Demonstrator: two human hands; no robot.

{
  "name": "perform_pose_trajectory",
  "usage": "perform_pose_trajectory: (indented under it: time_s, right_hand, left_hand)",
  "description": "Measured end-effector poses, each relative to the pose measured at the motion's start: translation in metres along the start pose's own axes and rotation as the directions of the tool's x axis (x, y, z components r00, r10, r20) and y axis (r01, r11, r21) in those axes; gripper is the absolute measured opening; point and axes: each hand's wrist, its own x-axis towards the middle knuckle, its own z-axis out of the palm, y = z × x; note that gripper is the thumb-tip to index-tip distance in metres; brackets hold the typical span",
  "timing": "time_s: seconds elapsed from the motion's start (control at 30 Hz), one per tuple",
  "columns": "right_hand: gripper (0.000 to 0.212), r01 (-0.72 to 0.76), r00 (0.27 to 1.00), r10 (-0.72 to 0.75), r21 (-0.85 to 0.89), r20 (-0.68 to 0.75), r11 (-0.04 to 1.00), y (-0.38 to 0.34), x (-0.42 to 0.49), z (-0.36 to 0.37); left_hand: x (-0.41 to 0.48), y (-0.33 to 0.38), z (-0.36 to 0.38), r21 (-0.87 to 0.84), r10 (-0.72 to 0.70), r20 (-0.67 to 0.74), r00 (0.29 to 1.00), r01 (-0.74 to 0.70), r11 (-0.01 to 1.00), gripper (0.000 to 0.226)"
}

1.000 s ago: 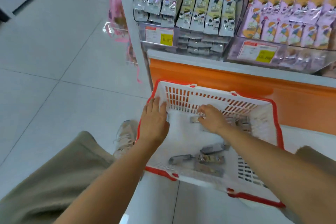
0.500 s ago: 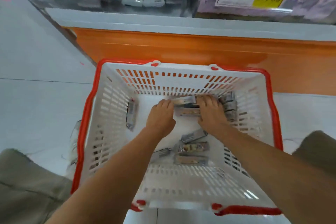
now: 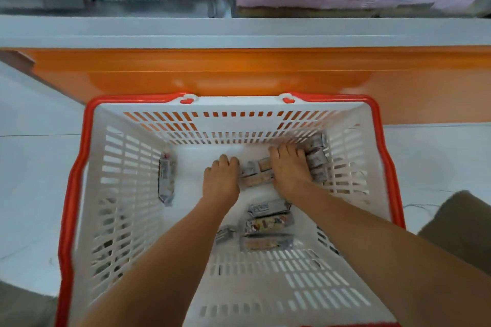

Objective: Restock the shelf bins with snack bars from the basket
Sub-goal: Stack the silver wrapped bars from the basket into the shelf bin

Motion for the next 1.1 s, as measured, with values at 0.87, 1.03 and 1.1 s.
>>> perform_pose_trajectory:
  time_s: [0.87, 1.03, 1.1]
  right_hand:
    - [0.034, 0.023, 0.998, -0.057, 0.987, -0.014, 0.157, -0.036, -0.066, -0.153]
    - [0.026, 0.075, 0.997, 0.013, 0.995, -0.076, 0.071, -0.034, -0.106, -0.201]
    - [0.019, 0.101, 0.992, -0.08, 0.991, -0.094, 0.085, -0.032, -0.124, -0.216]
  left_hand:
    - [-0.133, -0.022, -0.138, -0.957, 0.085, 0.289, 0.954, 0.284, 0.059, 0.026]
    - [-0.184, -0.031, -0.178, -0.995, -0.123, 0.07, 0.99, 0.078, 0.062, 0.028]
    - [-0.203, -0.035, -0.198, -0.995, -0.146, -0.002, 0.989, 0.013, 0.1, 0.024]
